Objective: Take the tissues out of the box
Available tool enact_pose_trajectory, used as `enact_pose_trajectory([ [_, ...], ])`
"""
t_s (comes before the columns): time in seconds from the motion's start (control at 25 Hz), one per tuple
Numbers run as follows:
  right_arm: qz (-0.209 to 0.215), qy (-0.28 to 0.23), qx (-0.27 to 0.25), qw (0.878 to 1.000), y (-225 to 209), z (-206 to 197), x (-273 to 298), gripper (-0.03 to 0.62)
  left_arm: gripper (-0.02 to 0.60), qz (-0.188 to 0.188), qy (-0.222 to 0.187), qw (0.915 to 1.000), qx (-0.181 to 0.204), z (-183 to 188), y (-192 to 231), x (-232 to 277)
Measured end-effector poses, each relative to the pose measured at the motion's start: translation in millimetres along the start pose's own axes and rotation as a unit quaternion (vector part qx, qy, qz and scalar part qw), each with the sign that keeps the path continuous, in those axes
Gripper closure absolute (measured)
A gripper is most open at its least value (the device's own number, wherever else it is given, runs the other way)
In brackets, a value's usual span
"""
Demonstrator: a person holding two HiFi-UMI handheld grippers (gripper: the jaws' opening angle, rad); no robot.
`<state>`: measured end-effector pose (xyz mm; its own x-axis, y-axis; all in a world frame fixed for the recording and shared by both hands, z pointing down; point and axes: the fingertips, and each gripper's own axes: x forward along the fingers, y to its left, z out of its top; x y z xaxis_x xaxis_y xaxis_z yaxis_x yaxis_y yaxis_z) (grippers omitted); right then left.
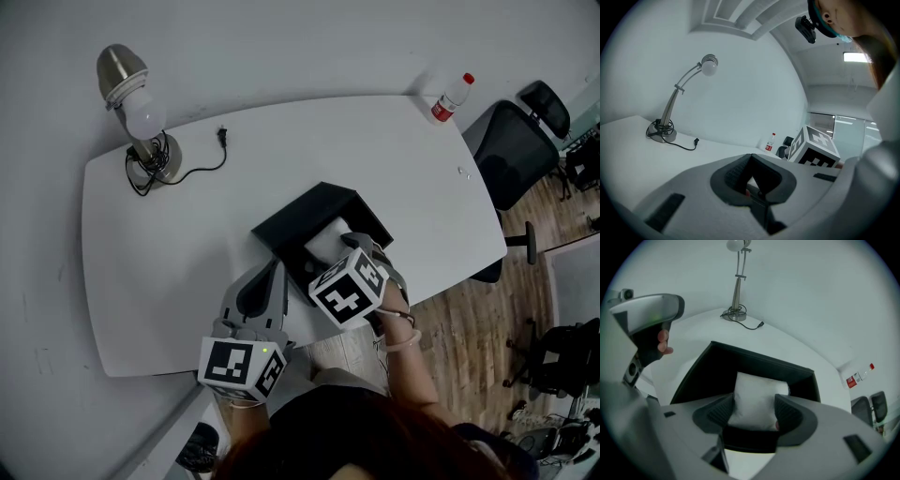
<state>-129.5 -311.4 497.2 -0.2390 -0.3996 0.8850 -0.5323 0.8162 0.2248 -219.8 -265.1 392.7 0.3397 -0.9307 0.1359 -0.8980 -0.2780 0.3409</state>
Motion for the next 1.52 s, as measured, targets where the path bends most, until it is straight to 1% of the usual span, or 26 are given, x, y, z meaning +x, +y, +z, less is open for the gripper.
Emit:
enact_pose_trajectory([
  [0.16, -0.009, 0.016, -0.007, 1.0, -1, -2, 3, 0.317, 0.56, 0.002, 0.0, 1.0, -0.001, 0, 4, 0],
  [0.4, -0.012, 0.019, -0.019, 1.0, -4, -2, 3, 0.37, 0.56, 0.006, -0.003, 1.0, -0.001, 3, 6, 0],
  [0.56, -0.013, 0.012, -0.016, 1.0, -5, -3, 0, 0.387, 0.56, 0.005, 0.0, 1.0, -0.003, -1, 2, -2],
  [0.8, -0.004, -0.021, 0.0, 1.0, -3, 2, -8, 0.388, 0.56, 0.008, -0.004, 1.0, 0.002, 0, -2, -6],
  [1.08, -0.016, -0.059, 0.01, 0.998, -7, 5, -23, 0.39, 0.56, 0.007, -0.007, 0.9999, 0.012, 2, -14, -11],
  [1.36, -0.019, -0.12, 0.03, 0.992, -10, 14, -49, 0.39, 0.56, 0.006, -0.015, 0.9994, 0.03, 9, -30, -20],
  [1.52, -0.021, -0.151, 0.032, 0.988, -8, 17, -63, 0.391, 0.56, 0.006, -0.021, 0.999, 0.039, 11, -40, -27],
])
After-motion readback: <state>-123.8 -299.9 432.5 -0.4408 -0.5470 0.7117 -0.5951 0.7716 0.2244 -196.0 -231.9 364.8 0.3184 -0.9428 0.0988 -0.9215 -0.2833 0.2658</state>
